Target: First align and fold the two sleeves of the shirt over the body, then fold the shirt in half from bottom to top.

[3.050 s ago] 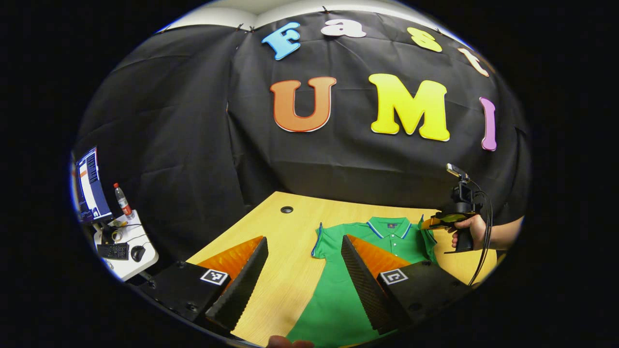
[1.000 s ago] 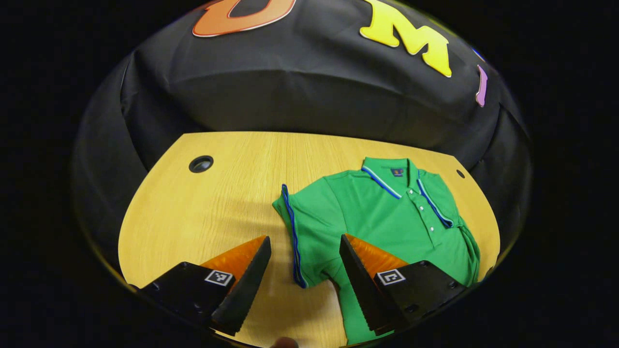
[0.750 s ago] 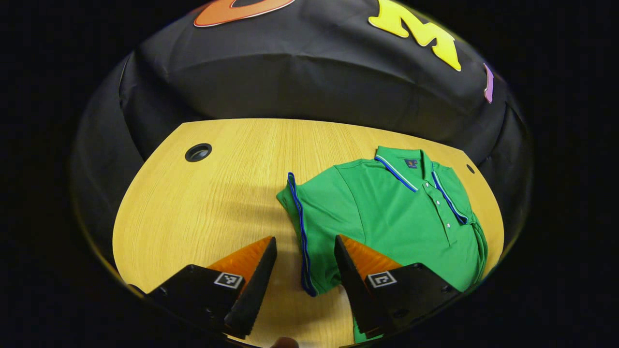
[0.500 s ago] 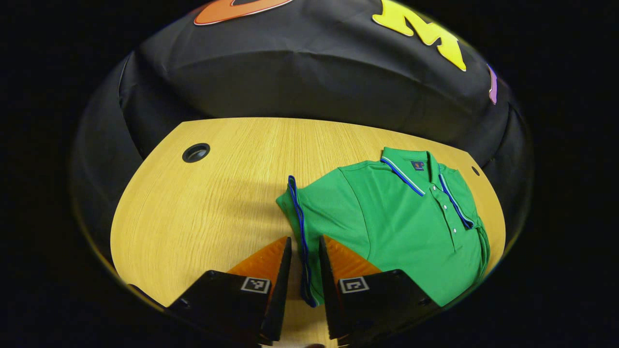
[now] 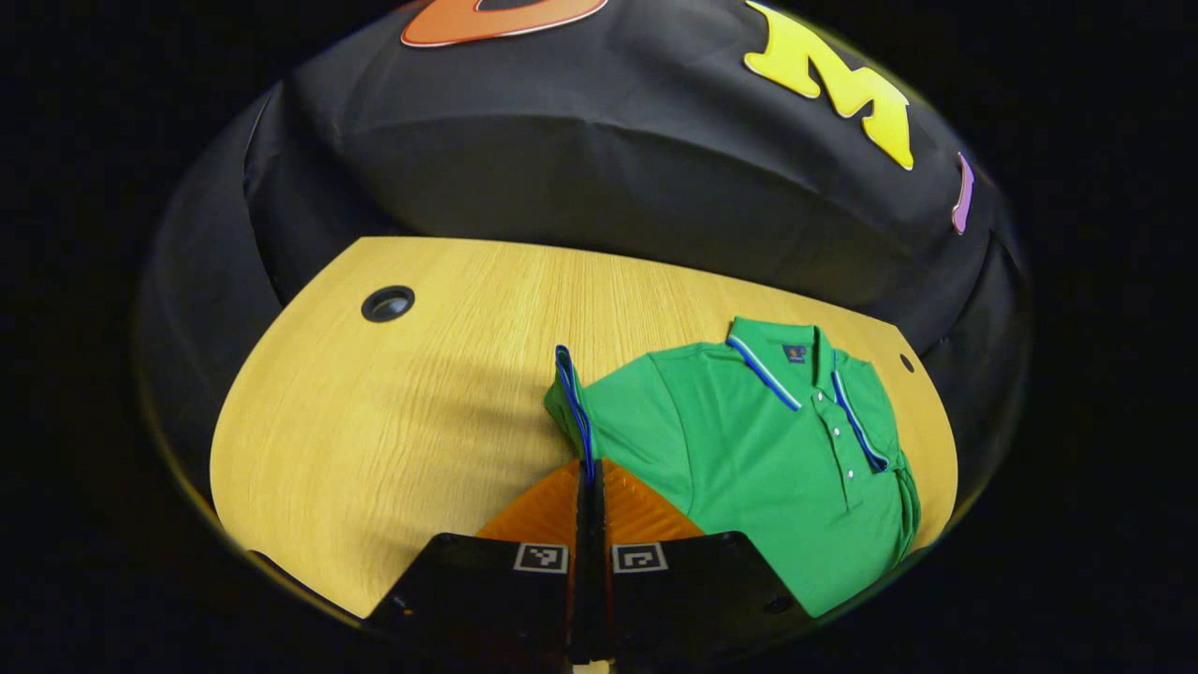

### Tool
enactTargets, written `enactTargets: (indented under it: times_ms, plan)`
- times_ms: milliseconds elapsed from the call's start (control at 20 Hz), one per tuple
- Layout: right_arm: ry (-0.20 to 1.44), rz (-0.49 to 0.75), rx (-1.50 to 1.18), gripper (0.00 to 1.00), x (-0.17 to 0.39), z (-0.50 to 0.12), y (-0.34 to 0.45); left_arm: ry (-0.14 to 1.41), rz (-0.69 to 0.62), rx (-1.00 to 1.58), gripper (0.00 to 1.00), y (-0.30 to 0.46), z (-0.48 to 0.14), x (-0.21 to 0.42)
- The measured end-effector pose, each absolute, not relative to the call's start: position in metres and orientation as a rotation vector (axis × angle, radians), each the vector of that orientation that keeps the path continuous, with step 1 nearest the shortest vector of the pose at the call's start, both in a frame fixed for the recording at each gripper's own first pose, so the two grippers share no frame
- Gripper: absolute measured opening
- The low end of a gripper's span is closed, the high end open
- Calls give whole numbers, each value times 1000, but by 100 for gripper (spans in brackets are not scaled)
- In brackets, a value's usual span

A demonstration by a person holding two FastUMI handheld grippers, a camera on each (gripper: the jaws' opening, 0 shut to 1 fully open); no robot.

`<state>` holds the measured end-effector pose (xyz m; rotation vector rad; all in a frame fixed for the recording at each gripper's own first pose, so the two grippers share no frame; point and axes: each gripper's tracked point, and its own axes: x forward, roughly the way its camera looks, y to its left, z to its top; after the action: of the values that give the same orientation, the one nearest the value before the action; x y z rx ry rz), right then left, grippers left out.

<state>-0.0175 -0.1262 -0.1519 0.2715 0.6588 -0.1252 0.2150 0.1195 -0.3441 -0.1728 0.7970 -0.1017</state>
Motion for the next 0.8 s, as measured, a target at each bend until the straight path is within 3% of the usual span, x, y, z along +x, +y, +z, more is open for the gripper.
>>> enactTargets:
  times_ms: [350,400,450,600,650,800]
  plan:
    - [624,-124,221,91,-32,-139,-135,743,-171,-142,3,67,-304,228]
    - [619,-134,215,96,-36,-136,-140,744,-184,-135,3,55,-303,229]
    - [609,-145,211,91,-39,-132,-145,746,-199,-133,4,42,-302,231]
    - [595,-176,210,91,-51,-128,-160,752,-237,-124,4,5,-303,235]
    - [591,-189,210,96,-54,-128,-166,753,-252,-129,4,-8,-302,235]
    - [589,-218,220,96,-64,-129,-178,748,-296,-143,6,-41,-297,234]
